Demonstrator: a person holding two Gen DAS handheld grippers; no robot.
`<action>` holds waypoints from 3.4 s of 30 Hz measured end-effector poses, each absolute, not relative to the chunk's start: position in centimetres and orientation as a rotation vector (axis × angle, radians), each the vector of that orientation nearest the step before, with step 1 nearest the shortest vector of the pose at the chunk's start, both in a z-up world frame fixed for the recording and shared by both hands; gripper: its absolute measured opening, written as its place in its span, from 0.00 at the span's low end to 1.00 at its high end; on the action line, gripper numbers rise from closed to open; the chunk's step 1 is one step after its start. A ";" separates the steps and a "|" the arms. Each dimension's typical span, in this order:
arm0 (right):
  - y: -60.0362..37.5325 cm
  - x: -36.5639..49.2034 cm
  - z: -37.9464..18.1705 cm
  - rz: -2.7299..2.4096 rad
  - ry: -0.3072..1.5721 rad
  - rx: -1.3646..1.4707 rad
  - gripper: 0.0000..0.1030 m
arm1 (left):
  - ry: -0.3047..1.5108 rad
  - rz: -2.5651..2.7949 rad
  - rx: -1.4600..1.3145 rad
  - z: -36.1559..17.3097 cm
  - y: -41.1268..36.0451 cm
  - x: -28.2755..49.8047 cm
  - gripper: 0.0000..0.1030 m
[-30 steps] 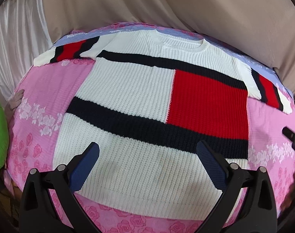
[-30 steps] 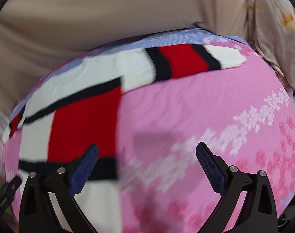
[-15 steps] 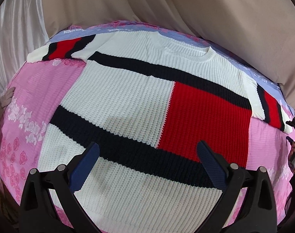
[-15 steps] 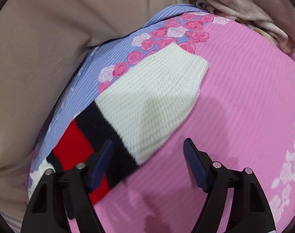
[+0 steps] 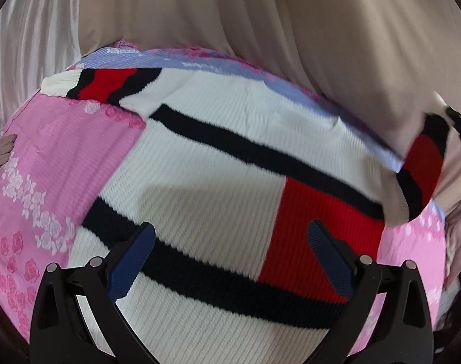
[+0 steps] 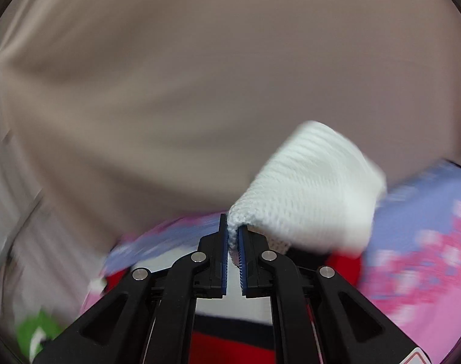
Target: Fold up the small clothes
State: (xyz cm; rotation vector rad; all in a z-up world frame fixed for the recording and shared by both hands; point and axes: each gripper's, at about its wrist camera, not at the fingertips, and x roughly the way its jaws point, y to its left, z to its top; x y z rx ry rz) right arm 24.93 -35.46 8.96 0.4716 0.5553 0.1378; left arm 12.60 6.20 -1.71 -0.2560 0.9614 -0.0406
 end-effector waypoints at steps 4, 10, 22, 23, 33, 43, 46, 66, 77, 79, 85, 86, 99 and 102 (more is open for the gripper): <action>-21.2 30.1 4.2 0.341 0.695 0.314 0.28 | 0.927 -0.054 -0.356 -0.9 8.6 15.2 0.95; -21.1 27.4 -2.2 0.180 0.805 0.300 0.45 | 0.968 -0.091 -0.483 -3.2 10.7 21.4 0.95; -31.6 20.1 -9.4 -0.165 1.020 0.282 0.54 | 1.115 -0.015 -0.553 -11.5 8.0 32.7 0.67; -31.3 20.7 -9.9 -0.155 1.021 0.300 0.48 | 1.102 0.006 -0.526 -11.4 7.8 32.9 0.61; -38.4 21.0 -8.2 -0.268 0.862 0.528 0.11 | 1.119 -0.119 -0.509 -11.5 6.6 32.1 0.06; -36.3 19.9 -9.3 -0.203 0.988 0.545 0.34 | 1.063 -0.160 -0.424 -9.8 7.9 30.0 0.19; -33.7 14.4 -9.5 -0.135 1.065 0.550 0.46 | 1.044 -0.141 -0.332 -8.1 11.1 26.4 0.51; -26.5 1.9 -8.8 0.057 1.203 0.397 0.10 | 1.299 -0.017 -0.469 -11.0 21.3 7.0 0.12; -28.4 -5.9 -10.3 -0.075 1.407 0.321 0.14 | 1.425 -0.108 -0.445 -12.3 17.8 -0.2 0.15; -28.2 -4.9 -9.1 -0.119 1.370 0.341 0.19 | 1.345 -0.092 -0.472 -10.5 19.0 2.1 0.21; -26.3 0.8 -3.5 -0.184 1.168 0.297 0.34 | 1.015 0.110 -0.663 -5.9 28.8 16.8 0.64; -25.7 1.7 -2.9 -0.177 1.148 0.303 0.37 | 0.987 0.137 -0.698 -5.9 30.4 19.4 0.64; -16.6 8.3 -2.6 -0.121 1.108 0.307 0.50 | 0.926 0.408 -0.981 -12.9 42.4 39.8 0.32; -17.2 8.4 -2.7 -0.150 1.104 0.335 0.50 | 0.940 0.386 -0.986 -12.0 41.8 40.7 0.06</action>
